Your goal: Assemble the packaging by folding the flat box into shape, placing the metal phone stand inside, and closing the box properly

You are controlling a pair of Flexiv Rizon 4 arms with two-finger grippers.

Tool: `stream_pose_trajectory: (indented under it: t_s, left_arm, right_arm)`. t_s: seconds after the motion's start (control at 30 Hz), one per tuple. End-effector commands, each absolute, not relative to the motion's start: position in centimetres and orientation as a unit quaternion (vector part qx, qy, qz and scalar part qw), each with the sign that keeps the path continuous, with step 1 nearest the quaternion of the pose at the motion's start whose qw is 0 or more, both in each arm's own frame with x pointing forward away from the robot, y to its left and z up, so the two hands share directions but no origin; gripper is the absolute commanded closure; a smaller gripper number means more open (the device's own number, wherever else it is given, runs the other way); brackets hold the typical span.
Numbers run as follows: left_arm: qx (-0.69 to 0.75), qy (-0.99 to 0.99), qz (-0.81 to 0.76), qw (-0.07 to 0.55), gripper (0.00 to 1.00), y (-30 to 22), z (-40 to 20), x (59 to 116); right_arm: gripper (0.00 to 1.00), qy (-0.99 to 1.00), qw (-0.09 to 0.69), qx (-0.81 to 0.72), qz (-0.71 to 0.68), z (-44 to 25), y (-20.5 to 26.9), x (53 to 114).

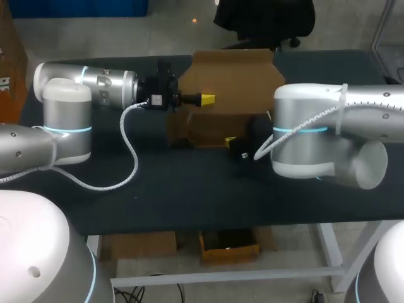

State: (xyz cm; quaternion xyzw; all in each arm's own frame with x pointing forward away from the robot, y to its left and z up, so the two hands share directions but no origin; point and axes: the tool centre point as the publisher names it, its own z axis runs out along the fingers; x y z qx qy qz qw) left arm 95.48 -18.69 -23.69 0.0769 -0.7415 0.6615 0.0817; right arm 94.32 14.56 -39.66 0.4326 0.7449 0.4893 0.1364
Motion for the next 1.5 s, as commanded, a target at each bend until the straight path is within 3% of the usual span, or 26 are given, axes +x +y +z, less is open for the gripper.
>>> stream_pose_trajectory:
  t_s: [0.03, 0.9, 1.5]
  left_arm:
    - [0.077, -0.741, 0.662, 0.081, 1.0, -18.9, -24.1, 95.5]
    - [0.077, -0.741, 0.662, 0.081, 1.0, -18.9, -24.1, 95.5]
    - [0.077, -0.741, 0.662, 0.081, 1.0, -18.9, -24.1, 95.5]
  right_arm:
    - [1.0, 0.732, 0.147, 0.427, 0.51, -39.0, 13.4, 92.7]
    - [1.0, 0.749, 0.129, 0.391, 0.519, -34.6, 4.7, 86.8]
    - [1.0, 0.772, 0.126, 0.373, 0.499, -34.2, -1.4, 86.5]
